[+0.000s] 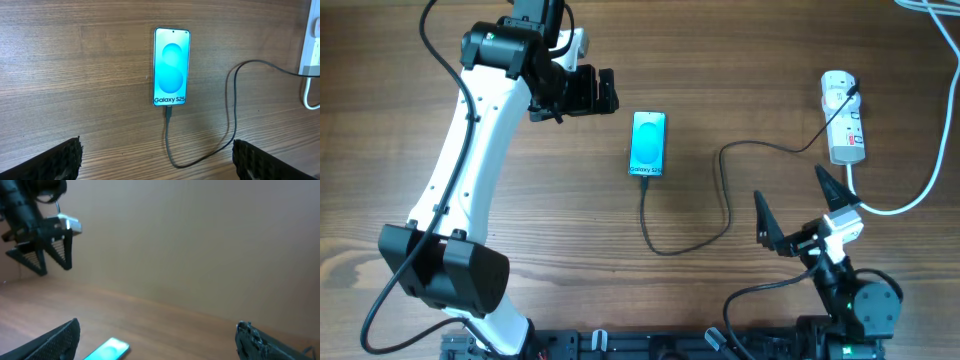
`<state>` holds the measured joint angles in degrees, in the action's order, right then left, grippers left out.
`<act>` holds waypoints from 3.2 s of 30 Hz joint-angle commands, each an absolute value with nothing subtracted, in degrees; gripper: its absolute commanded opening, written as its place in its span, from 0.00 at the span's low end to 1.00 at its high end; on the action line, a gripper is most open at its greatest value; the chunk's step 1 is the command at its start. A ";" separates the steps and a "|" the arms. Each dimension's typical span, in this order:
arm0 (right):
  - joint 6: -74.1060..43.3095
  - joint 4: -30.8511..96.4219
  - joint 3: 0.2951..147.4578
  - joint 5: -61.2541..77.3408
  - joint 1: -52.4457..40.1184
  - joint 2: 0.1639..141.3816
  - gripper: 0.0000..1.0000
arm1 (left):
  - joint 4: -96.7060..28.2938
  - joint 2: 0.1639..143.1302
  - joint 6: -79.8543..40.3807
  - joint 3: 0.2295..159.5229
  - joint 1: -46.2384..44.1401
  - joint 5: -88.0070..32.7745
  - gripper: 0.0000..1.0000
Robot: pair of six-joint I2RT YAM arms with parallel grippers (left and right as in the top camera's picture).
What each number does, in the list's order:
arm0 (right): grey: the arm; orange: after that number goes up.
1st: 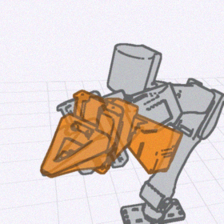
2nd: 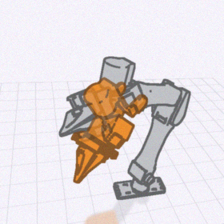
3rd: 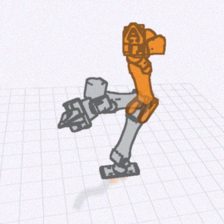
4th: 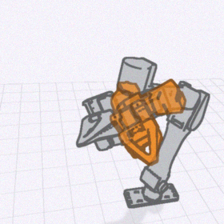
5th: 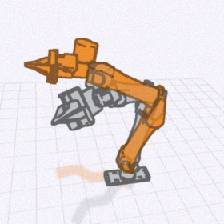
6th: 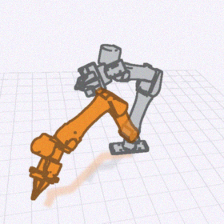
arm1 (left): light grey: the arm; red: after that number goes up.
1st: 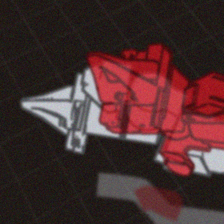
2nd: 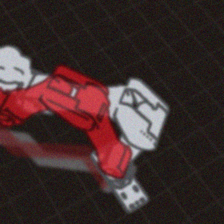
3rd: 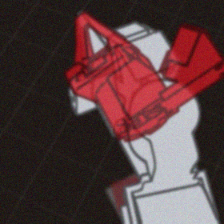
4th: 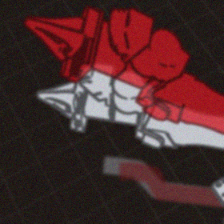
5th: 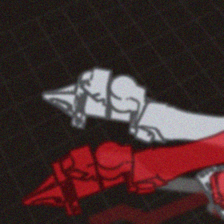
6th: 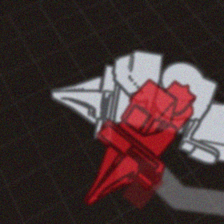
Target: Plug charger to phone and switch on socket
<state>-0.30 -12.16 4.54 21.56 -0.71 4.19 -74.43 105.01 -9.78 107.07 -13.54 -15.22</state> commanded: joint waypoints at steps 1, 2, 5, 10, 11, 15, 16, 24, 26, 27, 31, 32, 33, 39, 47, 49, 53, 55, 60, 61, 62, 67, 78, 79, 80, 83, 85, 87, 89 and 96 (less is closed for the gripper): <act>-0.23 -15.00 1.98 19.62 -0.95 2.02 1.00 | -74.39 105.23 -9.47 106.98 -13.32 -14.90 1.00; -0.23 -15.53 1.45 19.44 -0.95 1.80 1.00 | -74.39 105.23 -9.47 106.98 -13.32 -14.92 1.00; -0.10 -15.46 0.25 18.74 -0.95 0.21 1.00 | -74.39 105.23 -9.47 106.98 -13.32 -14.92 1.00; 0.03 -15.84 0.25 16.03 -0.95 0.19 1.00 | -74.39 105.23 -9.47 106.98 -13.32 -14.92 1.00; 0.05 -15.33 0.25 15.99 -0.95 0.19 1.00 | -74.39 105.23 -9.47 106.98 -13.32 -14.90 1.00; -0.64 -5.82 0.25 13.65 -0.95 0.19 1.00 | -74.39 105.23 -9.47 106.98 -13.34 -14.92 1.00; -0.62 -2.09 0.25 12.64 -0.95 0.19 1.00 | -74.39 105.23 -9.47 106.98 -13.32 -14.90 1.00; -2.52 0.16 0.32 2.96 -0.95 0.19 1.00 | -74.39 105.23 -9.47 106.98 -13.32 -14.90 1.00; 0.19 0.23 0.32 2.87 -0.89 0.19 1.00 | -74.39 105.23 -9.47 106.98 -13.32 -14.90 1.00; 0.64 0.25 0.32 2.74 -0.89 0.19 1.00 | -74.39 105.23 -9.47 106.98 -13.32 -14.92 1.00; 0.86 0.27 0.32 2.94 -0.89 0.19 1.00 | -74.39 105.23 -9.47 106.98 -13.32 -14.90 1.00; 0.89 0.30 0.32 2.94 -0.89 0.19 1.00 | -74.39 105.23 -9.47 106.98 -13.32 -14.92 1.00; 0.82 0.30 0.32 2.94 -0.89 0.19 1.00 | -74.39 105.23 -9.47 106.98 -13.32 -14.90 1.00; 0.08 0.30 0.32 2.74 -0.89 0.19 1.00 | -74.39 105.23 -9.47 106.98 -13.32 -14.92 1.00; 1.48 0.05 0.32 2.98 -0.89 0.19 1.00 | -74.39 105.23 -9.47 106.98 -13.32 -14.92 1.00; 1.50 0.05 0.32 2.98 -0.89 0.21 1.00 | -74.39 105.23 -9.47 106.98 -13.32 -14.92 1.00; 1.48 0.03 0.32 2.98 -0.89 0.21 1.00 | -74.39 105.23 -9.47 106.98 -13.32 -14.92 1.00; 1.48 0.03 0.32 2.98 -0.91 0.27 1.00 | -74.39 105.23 -9.47 106.98 -13.32 -14.90 1.00; 1.48 0.03 0.32 2.98 -0.89 0.27 1.00 | -74.39 105.23 -9.47 106.98 -13.32 -14.90 1.00; 1.48 0.03 0.32 2.98 -0.89 0.27 1.00 | -74.39 105.23 -9.47 106.98 -13.32 -14.90 1.00; 1.48 0.03 0.32 2.98 -0.89 0.27 1.00 | -74.39 105.23 -9.47 106.98 -13.32 -14.92 1.00; 1.48 0.03 0.32 2.98 -0.89 0.27 1.00 | -74.39 105.23 -9.47 106.98 -13.32 -14.92 1.00; 1.45 0.03 0.32 2.98 -0.91 0.27 1.00 | -74.15 103.26 -9.47 106.94 -13.32 -13.41 1.00; 1.45 0.03 0.32 2.98 -0.89 0.27 1.00 | -74.19 101.75 -9.45 106.91 -13.32 -13.39 1.00; 1.45 0.03 0.32 2.98 -0.89 0.27 1.00 | -73.06 100.20 -9.41 106.91 -13.32 -11.09 1.00; 1.48 0.03 0.32 3.01 -0.89 0.27 1.00 | -71.92 94.83 -9.43 106.91 -13.32 -4.56 1.00; 1.48 0.03 0.32 2.98 -0.89 0.27 1.00 | -73.14 92.20 -9.37 106.87 -13.32 -4.34 1.00; 1.48 0.03 0.32 3.01 -0.89 0.27 1.00 | -73.25 88.75 -9.39 104.18 -13.32 -4.36 1.00; 1.48 0.03 0.32 2.98 -0.89 0.27 1.00 | -69.47 83.46 -9.47 96.36 -13.32 -4.45 1.00; 1.48 0.03 0.32 2.98 -0.89 0.27 1.00 | -58.39 63.61 -9.45 66.11 -13.19 -4.58 1.00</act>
